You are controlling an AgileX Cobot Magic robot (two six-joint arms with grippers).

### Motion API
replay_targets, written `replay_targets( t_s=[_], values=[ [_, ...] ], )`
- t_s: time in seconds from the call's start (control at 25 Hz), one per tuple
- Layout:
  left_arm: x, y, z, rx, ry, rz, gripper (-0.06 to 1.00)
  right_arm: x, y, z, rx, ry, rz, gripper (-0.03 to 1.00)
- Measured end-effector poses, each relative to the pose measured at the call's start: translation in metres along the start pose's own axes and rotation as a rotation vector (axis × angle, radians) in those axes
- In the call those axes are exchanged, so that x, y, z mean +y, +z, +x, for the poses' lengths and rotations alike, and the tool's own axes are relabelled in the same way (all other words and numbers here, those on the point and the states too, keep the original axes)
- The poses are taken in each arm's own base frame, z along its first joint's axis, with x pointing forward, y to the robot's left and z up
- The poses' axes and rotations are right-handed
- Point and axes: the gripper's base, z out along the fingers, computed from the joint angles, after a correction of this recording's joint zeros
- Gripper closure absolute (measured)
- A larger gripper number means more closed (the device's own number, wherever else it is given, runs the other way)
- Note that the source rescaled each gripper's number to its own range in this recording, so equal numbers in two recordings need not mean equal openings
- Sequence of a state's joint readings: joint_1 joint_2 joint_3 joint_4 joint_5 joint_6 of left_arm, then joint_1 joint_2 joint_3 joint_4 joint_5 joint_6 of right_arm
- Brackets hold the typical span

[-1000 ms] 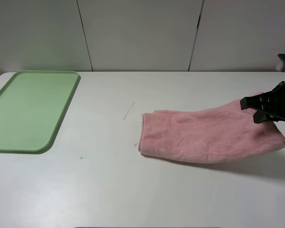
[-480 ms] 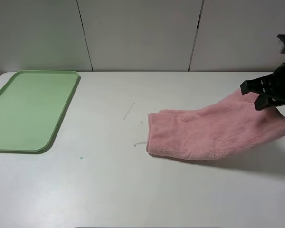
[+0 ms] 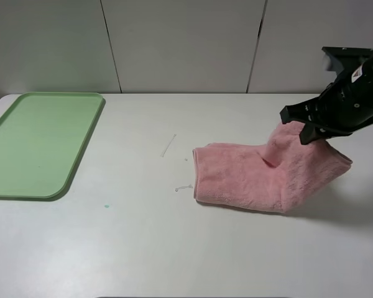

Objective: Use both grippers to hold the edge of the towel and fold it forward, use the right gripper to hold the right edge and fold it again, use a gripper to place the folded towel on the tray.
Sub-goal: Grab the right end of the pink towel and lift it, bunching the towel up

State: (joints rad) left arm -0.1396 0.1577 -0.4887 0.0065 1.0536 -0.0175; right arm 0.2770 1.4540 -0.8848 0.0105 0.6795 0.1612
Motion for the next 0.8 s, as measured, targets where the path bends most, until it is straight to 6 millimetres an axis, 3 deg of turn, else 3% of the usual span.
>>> replay_targets(
  t_s=[0.48, 0.8],
  values=[
    [0.000, 0.000, 0.000, 0.000, 0.000, 0.000, 0.07, 0.044, 0.021, 0.005, 0.023, 0.002, -0.096, 0.89],
    [0.000, 0.000, 0.000, 0.000, 0.000, 0.000, 0.07, 0.059, 0.047, 0.006, 0.037, 0.054, -0.129, 0.89]
  ],
)
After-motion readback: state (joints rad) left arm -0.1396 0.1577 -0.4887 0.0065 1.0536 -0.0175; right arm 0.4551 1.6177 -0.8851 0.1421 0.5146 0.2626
